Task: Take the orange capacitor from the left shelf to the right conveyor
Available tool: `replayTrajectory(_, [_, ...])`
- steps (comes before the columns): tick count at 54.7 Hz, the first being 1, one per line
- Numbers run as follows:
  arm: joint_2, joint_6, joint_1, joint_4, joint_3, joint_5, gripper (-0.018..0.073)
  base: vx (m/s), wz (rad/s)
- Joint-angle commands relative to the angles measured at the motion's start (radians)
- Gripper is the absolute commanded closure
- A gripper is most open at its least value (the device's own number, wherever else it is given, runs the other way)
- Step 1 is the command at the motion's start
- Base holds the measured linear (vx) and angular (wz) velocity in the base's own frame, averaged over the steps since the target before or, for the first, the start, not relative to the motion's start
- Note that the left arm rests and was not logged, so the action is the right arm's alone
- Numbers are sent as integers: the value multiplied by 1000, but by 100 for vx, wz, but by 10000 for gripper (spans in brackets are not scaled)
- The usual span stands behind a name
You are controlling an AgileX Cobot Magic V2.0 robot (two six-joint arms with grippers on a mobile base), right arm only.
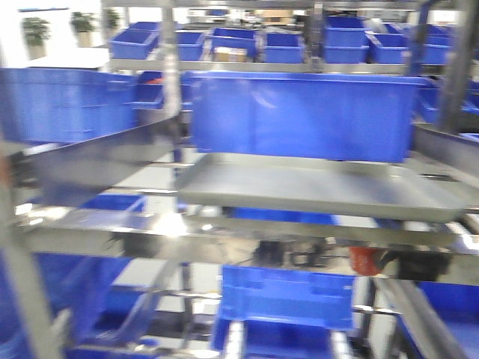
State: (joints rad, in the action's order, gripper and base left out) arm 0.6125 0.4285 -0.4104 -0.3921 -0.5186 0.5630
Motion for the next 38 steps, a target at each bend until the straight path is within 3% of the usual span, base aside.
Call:
replayTrajectory(1, [-2,13,3,-18,-31,-74,223,-8,43])
replayTrajectory(38, [-2,13,3,-18,-31,-74,223,-7,53])
